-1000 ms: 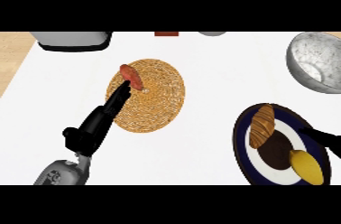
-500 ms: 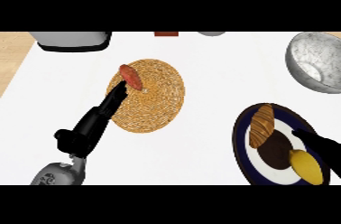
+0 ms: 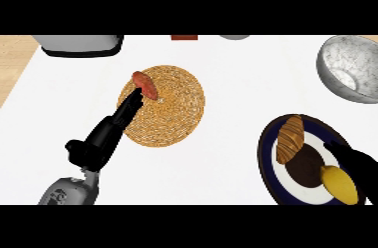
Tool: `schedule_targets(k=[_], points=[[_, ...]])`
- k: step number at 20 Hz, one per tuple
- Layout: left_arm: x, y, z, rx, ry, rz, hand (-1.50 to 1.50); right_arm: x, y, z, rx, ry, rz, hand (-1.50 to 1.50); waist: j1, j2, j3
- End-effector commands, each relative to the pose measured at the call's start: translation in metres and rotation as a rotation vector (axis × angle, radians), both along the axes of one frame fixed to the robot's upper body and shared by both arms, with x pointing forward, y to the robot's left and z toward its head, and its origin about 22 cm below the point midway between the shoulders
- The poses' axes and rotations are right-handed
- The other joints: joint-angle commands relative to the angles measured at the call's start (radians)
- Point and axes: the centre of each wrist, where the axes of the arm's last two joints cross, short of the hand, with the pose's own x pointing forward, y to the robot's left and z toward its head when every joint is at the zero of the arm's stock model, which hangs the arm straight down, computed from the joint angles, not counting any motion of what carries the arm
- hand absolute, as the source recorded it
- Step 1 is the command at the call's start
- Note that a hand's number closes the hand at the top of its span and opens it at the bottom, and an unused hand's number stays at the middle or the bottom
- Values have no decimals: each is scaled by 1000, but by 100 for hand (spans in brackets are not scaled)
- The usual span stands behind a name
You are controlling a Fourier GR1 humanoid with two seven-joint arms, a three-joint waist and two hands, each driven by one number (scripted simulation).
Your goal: Pick the lemon from the plate and place it in the bowl
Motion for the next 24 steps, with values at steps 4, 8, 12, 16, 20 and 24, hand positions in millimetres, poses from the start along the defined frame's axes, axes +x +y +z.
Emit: schedule_targets(k=[4, 8, 12, 16, 20, 24], points=[[-8, 2, 24, -1, 8, -3, 0, -3, -23, -25, -31, 26, -57, -150, 3, -1, 0], [-8, -1, -2, -9, -2, -2, 0, 3, -25, -36, -25, 37, -62, -150, 2, 0, 0], [-1, 4, 3, 5, 16, -1, 0, 10, -39, -53, -25, 52, -40, -150, 3, 1, 0], [-11, 3, 17, 1, 14, 3, 0, 19, -30, -41, 10, 20, -44, -150, 3, 0, 0], [-6, -7, -8, 2, 10, -11, 0, 25, -31, -58, 50, 5, 35, 150, 4, 1, 0], [8, 8, 5, 5, 4, 11, 0, 30, -31, -59, 52, -100, 54, 150, 3, 1, 0]])
